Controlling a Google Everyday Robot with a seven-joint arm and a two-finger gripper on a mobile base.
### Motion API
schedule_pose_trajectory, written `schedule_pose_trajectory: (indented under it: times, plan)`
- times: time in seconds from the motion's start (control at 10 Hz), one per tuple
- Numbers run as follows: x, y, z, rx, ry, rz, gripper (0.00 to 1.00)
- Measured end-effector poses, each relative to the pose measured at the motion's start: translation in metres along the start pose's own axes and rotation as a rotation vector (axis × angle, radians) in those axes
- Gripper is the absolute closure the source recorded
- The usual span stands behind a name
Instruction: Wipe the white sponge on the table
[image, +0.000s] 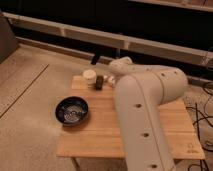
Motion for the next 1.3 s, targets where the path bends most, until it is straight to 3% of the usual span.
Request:
schedule_pose_trajectory:
  times: [0.5,0.9,1.3]
  plan:
    - [-0.029,0.050,-0.002,0.025,-0.010,-0.095,0.81]
    - [-0.042,0.083,-0.023,0.020,-0.068,-0.167,0.81]
    - [-0.036,0.125,-0.034,-0.052,-0.108,-0.221,0.81]
